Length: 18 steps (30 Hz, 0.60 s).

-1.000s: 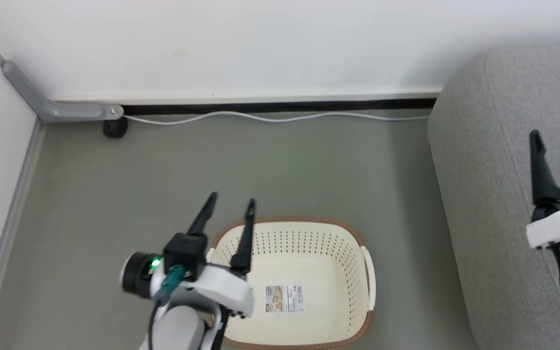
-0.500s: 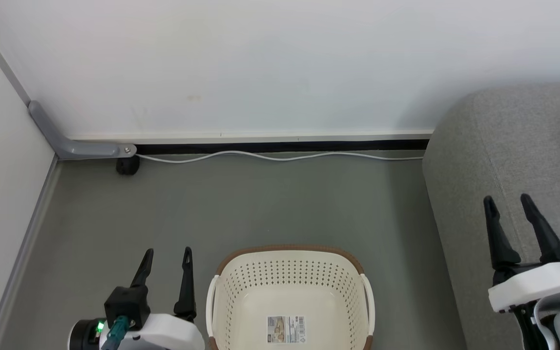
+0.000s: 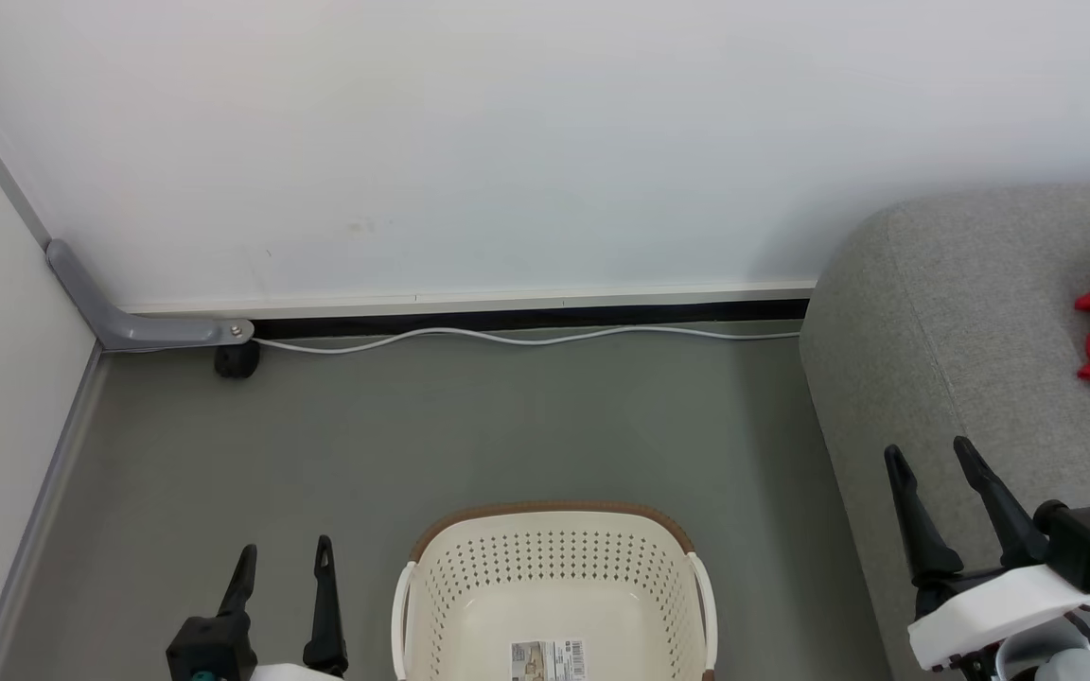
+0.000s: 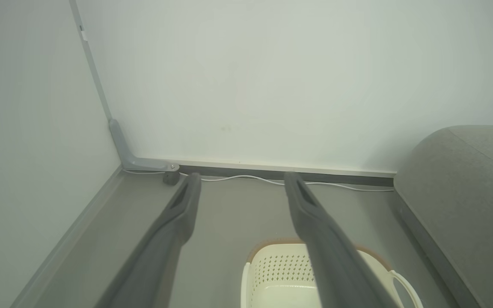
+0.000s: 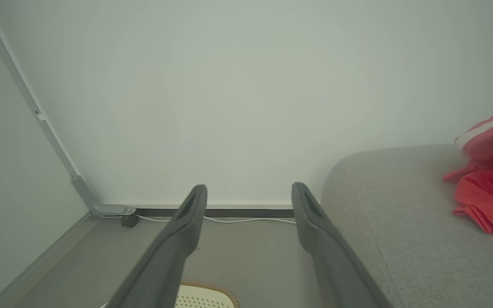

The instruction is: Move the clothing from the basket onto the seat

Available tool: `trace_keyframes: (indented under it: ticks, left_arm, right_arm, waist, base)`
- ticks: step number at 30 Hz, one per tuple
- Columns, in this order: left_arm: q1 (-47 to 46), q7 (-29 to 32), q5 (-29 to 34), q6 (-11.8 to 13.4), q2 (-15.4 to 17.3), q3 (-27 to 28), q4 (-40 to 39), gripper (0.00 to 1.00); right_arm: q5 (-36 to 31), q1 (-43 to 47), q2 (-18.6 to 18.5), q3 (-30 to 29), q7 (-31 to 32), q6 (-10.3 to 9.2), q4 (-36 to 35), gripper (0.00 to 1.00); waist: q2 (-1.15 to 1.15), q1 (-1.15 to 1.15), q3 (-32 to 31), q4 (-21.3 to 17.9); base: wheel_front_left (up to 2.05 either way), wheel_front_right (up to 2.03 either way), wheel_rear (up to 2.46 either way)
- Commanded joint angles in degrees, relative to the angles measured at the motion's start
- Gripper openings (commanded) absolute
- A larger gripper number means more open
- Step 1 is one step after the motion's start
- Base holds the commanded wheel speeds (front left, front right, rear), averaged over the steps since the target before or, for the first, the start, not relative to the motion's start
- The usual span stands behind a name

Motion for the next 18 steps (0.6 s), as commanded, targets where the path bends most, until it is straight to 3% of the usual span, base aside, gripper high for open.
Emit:
trace_keyframes:
  ticks: [1, 18]
  left_arm:
    - [-0.8, -0.3, -0.4, 0.5, 0.3, 2.1, -1.6, 1.0]
    - [-0.2, -0.3, -1.2, 0.4, 0.3, 1.7, -1.6, 1.0]
  right_arm:
    - [-0.5, -0.6, -0.9, 1.3, -0.3, 0.07, -0.9, 1.0]
    - [-0.9, -1.0, -1.1, 2.4, -0.3, 0.07, 1.8, 1.0]
  waist:
    - [0.0, 0.0, -0.1, 0.0]
    - [0.0, 0.0, 0.2, 0.1]
  base:
    - [0.0, 0.0, 0.0]
    - [0.0, 0.0, 0.0]
